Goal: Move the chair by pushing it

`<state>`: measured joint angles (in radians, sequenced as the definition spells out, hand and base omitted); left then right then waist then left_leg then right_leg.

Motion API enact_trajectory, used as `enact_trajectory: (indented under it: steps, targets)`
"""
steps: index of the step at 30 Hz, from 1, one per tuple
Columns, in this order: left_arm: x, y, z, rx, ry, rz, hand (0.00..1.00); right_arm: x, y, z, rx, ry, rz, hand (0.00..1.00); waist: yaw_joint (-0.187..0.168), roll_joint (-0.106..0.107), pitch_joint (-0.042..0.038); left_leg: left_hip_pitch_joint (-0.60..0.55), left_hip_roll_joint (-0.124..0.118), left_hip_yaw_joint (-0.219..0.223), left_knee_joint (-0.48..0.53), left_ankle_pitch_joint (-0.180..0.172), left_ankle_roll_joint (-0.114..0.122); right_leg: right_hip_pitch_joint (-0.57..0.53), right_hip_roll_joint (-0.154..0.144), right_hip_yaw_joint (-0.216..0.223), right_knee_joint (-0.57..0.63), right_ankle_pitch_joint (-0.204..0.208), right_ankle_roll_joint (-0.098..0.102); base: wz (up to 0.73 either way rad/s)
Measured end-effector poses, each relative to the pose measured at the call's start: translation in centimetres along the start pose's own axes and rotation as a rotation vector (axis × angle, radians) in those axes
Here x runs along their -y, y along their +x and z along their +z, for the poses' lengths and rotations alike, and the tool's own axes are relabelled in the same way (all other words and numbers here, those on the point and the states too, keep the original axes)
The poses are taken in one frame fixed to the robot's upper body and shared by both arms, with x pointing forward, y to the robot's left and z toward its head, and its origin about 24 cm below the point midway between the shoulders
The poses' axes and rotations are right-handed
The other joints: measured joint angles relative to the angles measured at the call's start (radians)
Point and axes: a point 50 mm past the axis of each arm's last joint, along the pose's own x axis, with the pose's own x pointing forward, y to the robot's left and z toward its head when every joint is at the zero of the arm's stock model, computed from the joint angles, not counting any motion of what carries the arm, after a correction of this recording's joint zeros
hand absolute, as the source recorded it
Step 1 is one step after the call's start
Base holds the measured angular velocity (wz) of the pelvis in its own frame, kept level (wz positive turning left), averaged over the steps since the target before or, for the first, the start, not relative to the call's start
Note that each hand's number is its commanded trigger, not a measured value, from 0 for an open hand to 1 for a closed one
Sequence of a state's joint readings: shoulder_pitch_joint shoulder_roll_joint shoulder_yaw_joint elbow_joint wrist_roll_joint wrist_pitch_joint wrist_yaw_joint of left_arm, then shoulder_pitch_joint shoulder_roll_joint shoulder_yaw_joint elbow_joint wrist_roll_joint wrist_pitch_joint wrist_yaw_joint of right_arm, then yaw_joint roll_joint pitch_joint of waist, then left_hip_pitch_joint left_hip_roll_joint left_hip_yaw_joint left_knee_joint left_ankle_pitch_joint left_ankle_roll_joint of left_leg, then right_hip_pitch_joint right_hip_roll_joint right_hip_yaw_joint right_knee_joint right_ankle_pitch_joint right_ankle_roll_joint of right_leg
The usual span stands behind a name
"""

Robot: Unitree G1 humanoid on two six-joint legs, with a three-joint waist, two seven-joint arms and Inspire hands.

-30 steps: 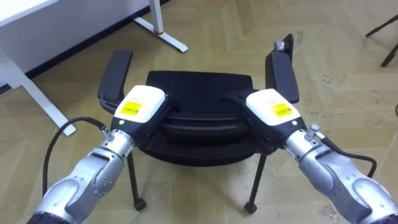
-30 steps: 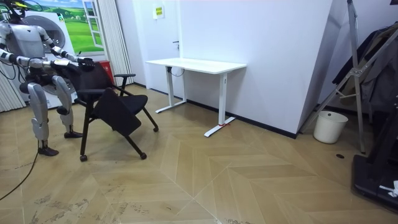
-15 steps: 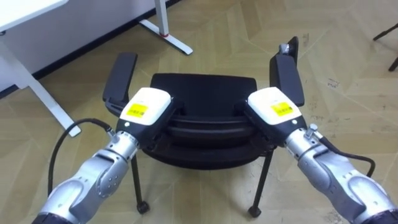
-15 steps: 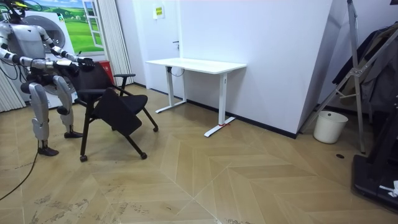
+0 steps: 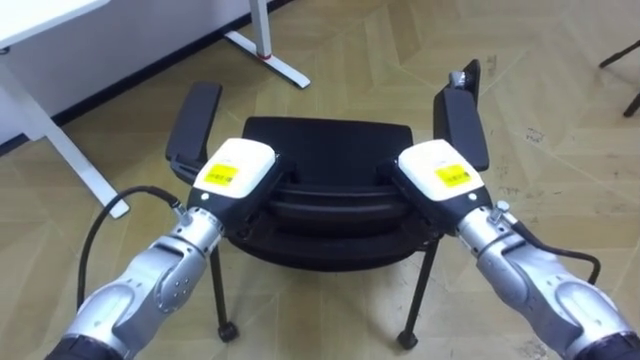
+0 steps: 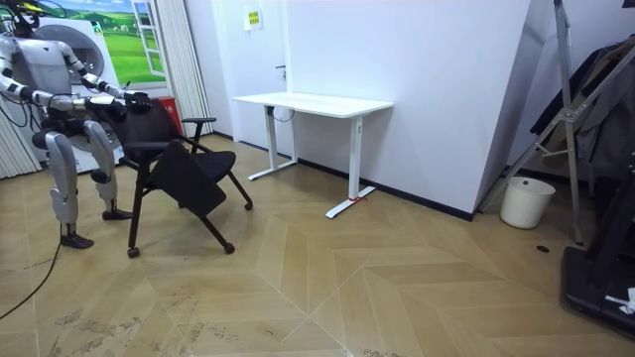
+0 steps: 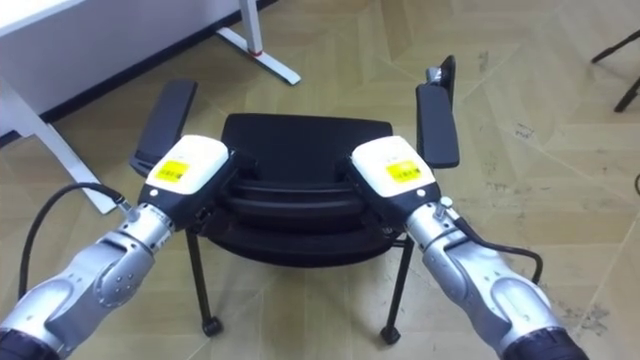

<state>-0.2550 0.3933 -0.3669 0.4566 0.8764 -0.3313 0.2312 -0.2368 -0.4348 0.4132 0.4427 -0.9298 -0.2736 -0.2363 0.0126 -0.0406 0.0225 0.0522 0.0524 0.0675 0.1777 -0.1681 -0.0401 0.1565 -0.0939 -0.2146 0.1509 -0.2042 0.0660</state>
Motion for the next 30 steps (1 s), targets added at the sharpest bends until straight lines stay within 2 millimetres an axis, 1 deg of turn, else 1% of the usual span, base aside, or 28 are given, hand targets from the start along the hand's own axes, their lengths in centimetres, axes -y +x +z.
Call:
enact_trajectory:
  steps: [1, 5, 6, 8, 9, 10, 11, 12, 13, 14, 15, 16, 17, 18, 19, 21, 22, 23, 25, 26, 27, 28, 29, 30]
  targets:
    - [0.0, 0.3, -0.1, 0.001, 0.002, -0.002, 1.00, 0.0, 0.2, -0.1, -0.004, 0.004, -0.003, 1.00, -0.001, 0.000, 0.0003, -0.012, 0.000, -0.002, 0.014, -0.001, -0.001, 0.001, -0.001, -0.008, 0.000, 0.000, 0.000, 0.11]
    - [-0.1, 1.0, -0.3, -0.006, 0.000, -0.005, 1.00, 0.2, 0.8, -0.3, -0.013, 0.003, -0.002, 1.00, -0.002, -0.001, 0.0015, -0.048, 0.003, -0.002, 0.059, -0.002, -0.002, -0.009, -0.001, -0.018, 0.004, 0.000, 0.000, 0.08]
    - [-0.1, 1.3, -0.4, -0.009, -0.002, -0.009, 1.00, 0.1, 1.0, -0.3, -0.016, 0.005, -0.001, 1.00, -0.011, 0.001, 0.0025, -0.062, 0.004, -0.003, 0.081, -0.002, -0.003, -0.008, -0.001, -0.033, 0.009, 0.000, -0.001, 0.20]
    - [-0.2, 2.0, -0.4, -0.005, -0.001, -0.012, 1.00, 0.1, 1.2, -0.7, -0.023, 0.002, -0.006, 1.00, -0.013, -0.001, 0.0107, -0.096, 0.009, -0.002, 0.132, -0.003, -0.003, -0.019, 0.000, -0.036, 0.031, -0.004, -0.008, 0.24]
    - [-0.4, 2.4, -0.5, -0.004, 0.006, -0.007, 1.00, 0.3, 1.5, -0.9, -0.027, -0.001, -0.017, 1.00, -0.015, -0.001, 0.0188, -0.128, 0.017, -0.001, 0.181, -0.009, -0.006, -0.031, 0.004, -0.037, 0.051, -0.009, -0.016, 0.24]
    - [-0.7, 2.9, -0.6, -0.002, 0.012, 0.000, 1.00, 0.5, 1.8, -1.1, -0.031, -0.004, -0.029, 1.00, -0.019, 0.006, 0.0242, -0.168, 0.035, 0.000, 0.244, -0.028, -0.010, -0.044, 0.016, -0.039, 0.075, -0.020, -0.026, 0.23]
    - [-0.8, 3.1, -0.6, -0.001, 0.015, 0.002, 1.00, 0.6, 2.0, -1.1, -0.033, -0.003, -0.033, 1.00, -0.020, 0.007, 0.0246, -0.187, 0.042, 0.001, 0.272, -0.036, -0.014, -0.055, 0.020, -0.040, 0.091, -0.030, -0.031, 0.28]
    - [-1.3, 3.6, -0.7, -0.001, 0.022, 0.017, 1.00, 1.0, 2.4, -1.3, -0.039, 0.004, -0.048, 1.00, -0.033, 0.012, 0.0285, -0.233, 0.054, 0.001, 0.337, -0.049, -0.016, -0.079, 0.022, -0.060, 0.134, -0.058, -0.037, 0.45]
    - [-1.7, 4.3, -0.5, 0.001, 0.024, 0.029, 1.00, 1.3, 2.6, -1.6, -0.045, 0.007, -0.062, 1.00, -0.046, 0.014, 0.0318, -0.283, 0.064, 0.003, 0.403, -0.055, -0.013, -0.107, 0.022, -0.074, 0.188, -0.090, -0.041, 0.47]
    - [-1.8, 4.6, -0.5, -0.002, 0.023, 0.032, 1.00, 1.4, 2.8, -1.8, -0.051, 0.007, -0.067, 1.00, -0.044, 0.015, 0.0342, -0.300, 0.071, 0.010, 0.434, -0.057, -0.012, -0.118, 0.021, -0.078, 0.215, -0.106, -0.044, 0.35]
    - [-1.8, 4.9, -0.5, -0.017, 0.020, 0.039, 1.00, 1.5, 3.1, -1.8, -0.058, 0.012, -0.070, 1.00, -0.041, 0.026, 0.0415, -0.330, 0.087, 0.015, 0.481, -0.058, -0.011, -0.142, 0.021, -0.085, 0.265, -0.125, -0.053, 0.12]
    - [-1.9, 5.1, -0.6, -0.024, 0.020, 0.049, 1.00, 1.6, 3.4, -1.8, -0.060, 0.008, -0.075, 1.00, -0.043, 0.027, 0.0445, -0.351, 0.093, 0.018, 0.509, -0.058, -0.011, -0.161, 0.017, -0.090, 0.306, -0.149, -0.060, 0.14]
    - [-1.8, 5.2, -0.6, -0.026, 0.017, 0.055, 1.00, 1.8, 3.5, -1.9, -0.061, 0.007, -0.079, 1.00, -0.047, 0.027, 0.0449, -0.359, 0.092, 0.018, 0.518, -0.058, -0.011, -0.170, 0.012, -0.091, 0.325, -0.163, -0.061, 0.25]
    - [-1.8, 5.3, -0.5, -0.027, 0.012, 0.069, 1.00, 1.9, 3.5, -2.0, -0.062, -0.005, -0.092, 1.00, -0.048, 0.026, 0.0459, -0.376, 0.088, 0.020, 0.522, -0.059, -0.011, -0.196, 0.001, -0.093, 0.369, -0.188, -0.064, 0.29]
    - [-2.0, 5.4, -0.4, -0.026, 0.008, 0.089, 1.00, 2.3, 3.5, -2.0, -0.055, -0.026, -0.114, 1.00, -0.050, 0.026, 0.0465, -0.396, 0.091, 0.022, 0.534, -0.059, -0.011, -0.220, -0.012, -0.098, 0.404, -0.205, -0.072, 0.26]
    - [-2.3, 5.5, -0.3, -0.026, -0.003, 0.109, 1.00, 2.8, 3.7, -2.1, -0.047, -0.048, -0.138, 1.00, -0.058, 0.039, 0.0481, -0.421, 0.093, 0.022, 0.536, -0.059, -0.011, -0.247, -0.013, -0.104, 0.436, -0.217, -0.079, 0.25]
    - [-2.6, 5.7, -0.3, -0.026, -0.010, 0.118, 1.00, 3.1, 3.9, -2.1, -0.043, -0.061, -0.152, 1.00, -0.056, 0.043, 0.0513, -0.432, 0.094, 0.027, 0.538, -0.059, -0.011, -0.265, -0.017, -0.100, 0.459, -0.224, -0.084, 0.16]
    - [-2.7, 5.8, -0.3, -0.026, -0.011, 0.122, 1.00, 3.4, 4.0, -2.2, -0.041, -0.068, -0.157, 1.00, -0.053, 0.043, 0.0514, -0.436, 0.092, 0.032, 0.537, -0.059, -0.011, -0.279, -0.021, -0.096, 0.476, -0.229, -0.084, 0.00]
    - [-3.3, 6.1, -0.2, -0.019, -0.012, 0.138, 1.00, 4.1, 4.2, -2.4, -0.036, -0.091, -0.175, 1.00, -0.034, 0.045, 0.0512, -0.453, 0.092, 0.049, 0.529, -0.059, -0.011, -0.321, -0.032, -0.076, 0.506, -0.236, -0.085, -0.12]
    - [-3.4, 6.2, -0.2, -0.018, -0.012, 0.139, 1.00, 4.1, 4.2, -2.5, -0.037, -0.093, -0.177, 1.00, -0.033, 0.045, 0.0511, -0.458, 0.091, 0.050, 0.532, -0.059, -0.011, -0.324, -0.034, -0.075, 0.508, -0.238, -0.084, -0.04]
    - [-3.4, 6.2, -0.1, -0.015, -0.012, 0.140, 1.00, 4.2, 4.1, -2.6, -0.037, -0.098, -0.179, 1.00, -0.033, 0.045, 0.0510, -0.463, 0.083, 0.058, 0.515, -0.055, -0.008, -0.326, -0.042, -0.074, 0.510, -0.243, -0.079, 0.00]
    - [-3.4, 6.2, 0.0, -0.010, -0.012, 0.139, 1.00, 4.2, 4.0, -2.7, -0.035, -0.108, -0.181, 1.00, -0.030, 0.048, 0.0489, -0.473, 0.070, 0.072, 0.468, -0.044, 0.005, -0.327, -0.050, -0.070, 0.514, -0.255, -0.069, -0.08]
    - [-3.4, 6.2, 0.0, -0.007, -0.012, 0.139, 1.00, 4.2, 4.0, -2.8, -0.035, -0.109, -0.182, 1.00, -0.024, 0.048, 0.0481, -0.481, 0.066, 0.078, 0.459, -0.033, 0.029, -0.329, -0.056, -0.069, 0.517, -0.259, -0.061, -0.34]
    - [-3.2, 6.1, 0.1, -0.005, -0.012, 0.136, 1.00, 4.0, 3.8, -2.8, -0.037, -0.109, -0.184, 1.00, -0.005, 0.044, 0.0458, -0.481, 0.051, 0.091, 0.448, -0.026, 0.044, -0.331, -0.076, -0.059, 0.523, -0.263, -0.048, -0.36]
